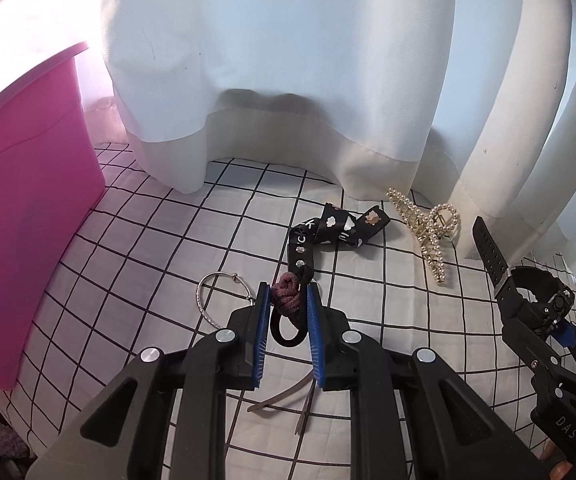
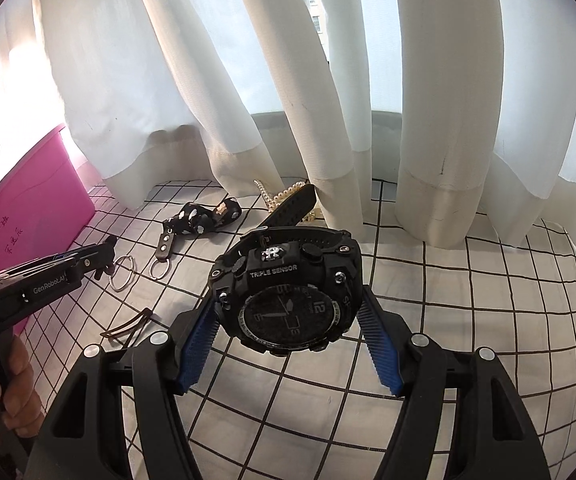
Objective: Organize jewelry
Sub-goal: 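Carry scrunchie and watch into the pink tub and open both tools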
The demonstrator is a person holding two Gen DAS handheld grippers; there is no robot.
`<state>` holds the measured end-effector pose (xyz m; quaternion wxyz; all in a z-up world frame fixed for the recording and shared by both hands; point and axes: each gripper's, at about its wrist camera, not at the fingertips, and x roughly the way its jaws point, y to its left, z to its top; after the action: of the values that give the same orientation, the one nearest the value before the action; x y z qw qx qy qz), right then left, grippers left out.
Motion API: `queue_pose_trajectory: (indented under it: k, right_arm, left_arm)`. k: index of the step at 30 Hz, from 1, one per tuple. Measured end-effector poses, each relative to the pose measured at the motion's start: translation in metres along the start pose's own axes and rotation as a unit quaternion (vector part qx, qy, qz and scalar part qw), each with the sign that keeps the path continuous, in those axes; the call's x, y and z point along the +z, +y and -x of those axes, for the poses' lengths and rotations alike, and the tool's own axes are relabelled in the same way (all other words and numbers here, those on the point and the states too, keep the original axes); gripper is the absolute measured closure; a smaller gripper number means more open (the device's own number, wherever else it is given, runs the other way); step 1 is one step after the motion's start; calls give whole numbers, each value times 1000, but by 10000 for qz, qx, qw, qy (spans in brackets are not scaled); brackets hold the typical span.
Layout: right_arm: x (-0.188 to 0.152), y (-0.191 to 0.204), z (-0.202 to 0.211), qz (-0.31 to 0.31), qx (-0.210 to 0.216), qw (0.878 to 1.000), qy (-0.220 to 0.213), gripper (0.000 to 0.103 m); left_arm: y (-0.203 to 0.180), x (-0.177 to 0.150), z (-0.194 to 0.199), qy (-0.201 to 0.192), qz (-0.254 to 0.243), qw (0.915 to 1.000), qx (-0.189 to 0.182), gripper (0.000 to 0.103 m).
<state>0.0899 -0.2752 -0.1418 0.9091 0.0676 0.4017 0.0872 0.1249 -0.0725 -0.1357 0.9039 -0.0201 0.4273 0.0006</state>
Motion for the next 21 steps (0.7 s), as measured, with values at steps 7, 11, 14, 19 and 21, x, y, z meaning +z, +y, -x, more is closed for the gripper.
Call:
queue_pose_trajectory:
  k: [7, 11, 14, 19, 21]
  right_arm:
    - [12, 12, 24, 262, 177, 9994, -129, 38]
    - [22, 19, 37, 422, 338, 9983, -213, 38]
    - [32, 26, 46, 584, 496, 9967, -278, 38]
    - [48, 42, 51, 918, 843, 9915, -363, 38]
    - [54, 49, 52, 1051, 1005, 9886, -400, 38]
  left_arm:
    - [3, 1, 26, -136, 89, 9999, 32, 85]
    - [7, 5, 45, -262, 215, 9994, 121, 85]
    - [13, 7, 62, -375, 358, 9984, 217, 85]
    - [29, 8, 93, -582, 626, 9951, 505, 85]
    - [39, 6, 105, -658, 780, 9927, 646, 85]
